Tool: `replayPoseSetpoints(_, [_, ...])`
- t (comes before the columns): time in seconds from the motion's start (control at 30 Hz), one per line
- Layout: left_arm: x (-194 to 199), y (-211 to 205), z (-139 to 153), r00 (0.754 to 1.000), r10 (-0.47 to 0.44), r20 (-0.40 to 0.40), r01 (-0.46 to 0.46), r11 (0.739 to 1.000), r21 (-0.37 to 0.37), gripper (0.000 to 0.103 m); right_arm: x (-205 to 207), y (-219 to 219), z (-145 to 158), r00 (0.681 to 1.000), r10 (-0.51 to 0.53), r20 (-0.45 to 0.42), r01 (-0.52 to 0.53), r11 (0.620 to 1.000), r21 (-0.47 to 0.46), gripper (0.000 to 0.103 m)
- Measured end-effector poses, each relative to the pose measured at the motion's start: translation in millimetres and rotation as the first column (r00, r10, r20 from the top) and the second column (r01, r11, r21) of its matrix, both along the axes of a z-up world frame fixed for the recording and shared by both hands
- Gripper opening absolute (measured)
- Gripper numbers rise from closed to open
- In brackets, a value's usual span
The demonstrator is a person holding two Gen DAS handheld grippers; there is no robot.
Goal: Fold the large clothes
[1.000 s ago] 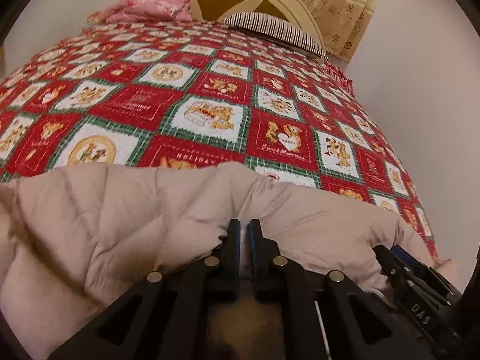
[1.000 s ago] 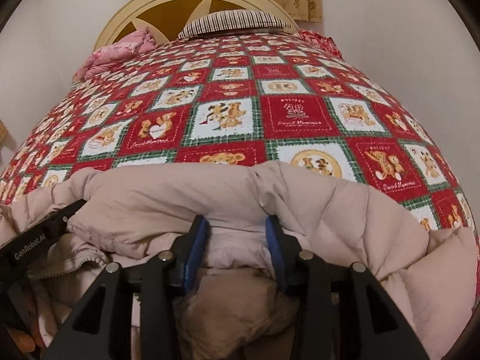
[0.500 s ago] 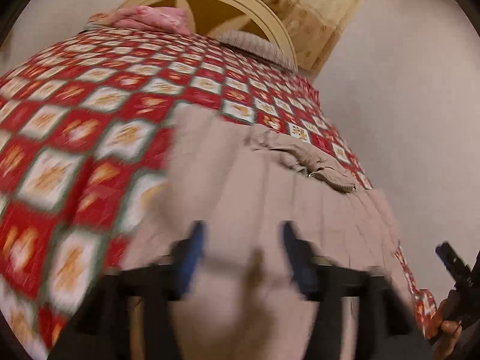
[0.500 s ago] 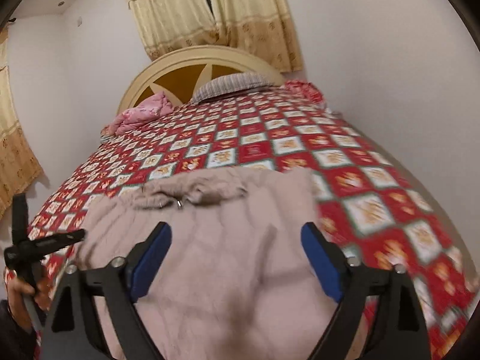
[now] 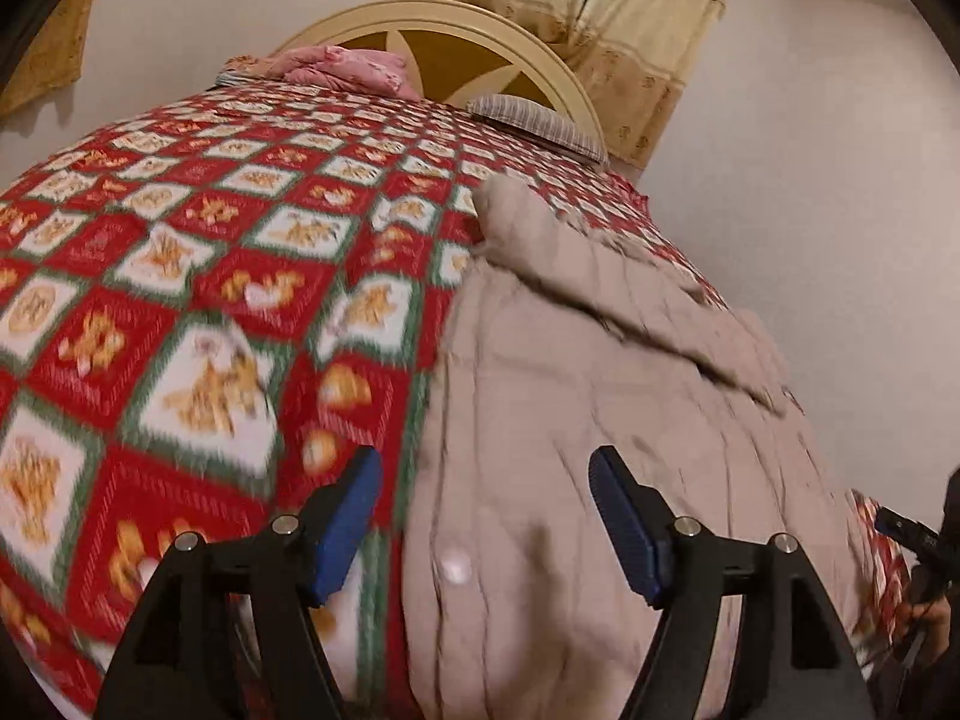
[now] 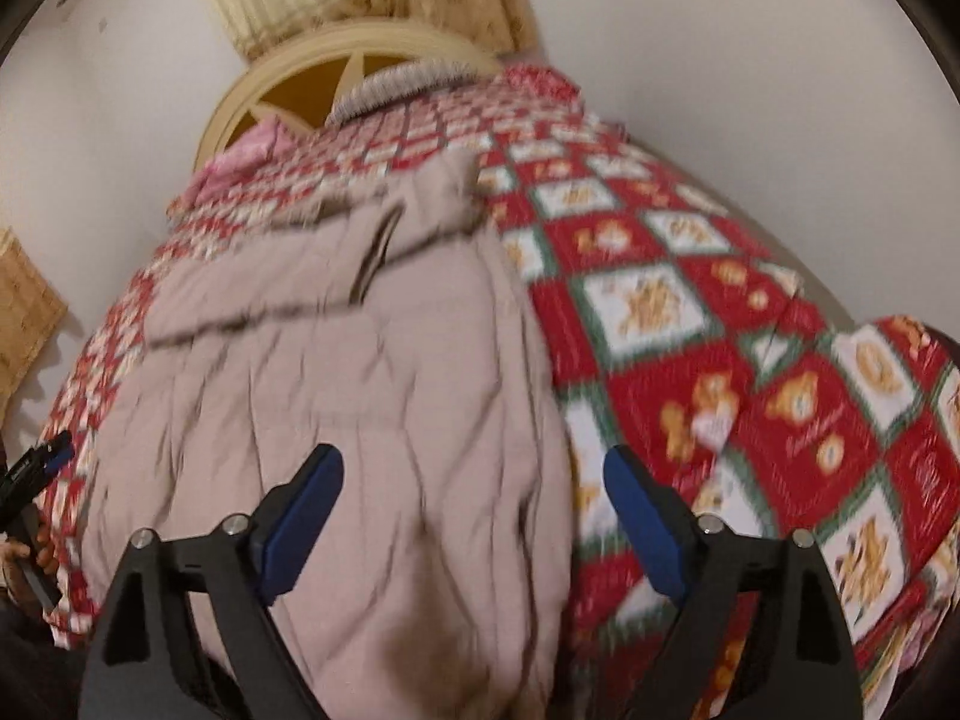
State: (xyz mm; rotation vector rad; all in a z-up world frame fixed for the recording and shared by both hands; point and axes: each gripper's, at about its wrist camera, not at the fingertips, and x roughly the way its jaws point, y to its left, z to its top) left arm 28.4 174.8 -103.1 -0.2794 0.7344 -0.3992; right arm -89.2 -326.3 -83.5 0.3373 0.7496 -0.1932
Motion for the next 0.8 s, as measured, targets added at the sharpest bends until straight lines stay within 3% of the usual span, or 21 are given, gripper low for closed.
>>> replayPoseSetpoints(0.23, [-26.3,-0.7,-28.9,0.995,-0.040,-0.096,0.038,0.999,-0.029,0.072,-6.8,15.4,-37.6,0.995,0.021,-0.097,-0.027,0.997,-0.066,0.090])
replayPoseSetpoints(0.37, [-42.9,3.0,-34.3,0.996,-0.054,-0.077,0.050,0.997,-0.057,0.074,-6.9,14.2,-53.9,0.990,0.034,-0.135,-0.035,0.999,-0.005,0.089])
replayPoseSetpoints(0.4, [-46.0,2.4,-34.5,0.995,-0.064,-0.072,0.060,0.997,-0.056,0.075,-7.1,16.0,-52.7,0.989,0.050,-0.141,-0.051,0.999,-0.002,0.086])
replayPoseSetpoints(0.57, [-58.2,-10.9,-35.6,0.989,-0.142,-0.039,0.142,0.990,0.016,0.076,-14.5,27.1,-51.8,0.972,0.125,-0.198,-0.130,0.991,-0.012,0.050])
replayPoseSetpoints(0.67, [-58.8,-11.7,-37.0,0.987,-0.157,-0.036,0.158,0.987,0.027,0.076,-15.5,22.9,-55.0,0.970,0.133,-0.202,-0.134,0.991,0.008,0.048])
replayPoseSetpoints(0.73, [-58.1,-10.0,-37.0,0.985,-0.166,-0.048,0.167,0.986,0.006,0.072,-16.0,25.9,-60.2,0.974,0.124,-0.188,-0.119,0.992,0.038,0.052])
replayPoseSetpoints(0.77, [-56.8,-8.1,-37.2,0.984,-0.171,-0.059,0.170,0.985,-0.021,0.060,-16.9,24.6,-61.6,0.977,0.128,-0.171,-0.120,0.991,0.055,0.056])
replayPoseSetpoints(0.8, [-54.3,-5.6,-38.0,0.982,-0.174,-0.074,0.171,0.984,-0.053,0.041,-16.5,27.1,-61.5,0.978,0.131,-0.163,-0.123,0.991,0.061,0.058])
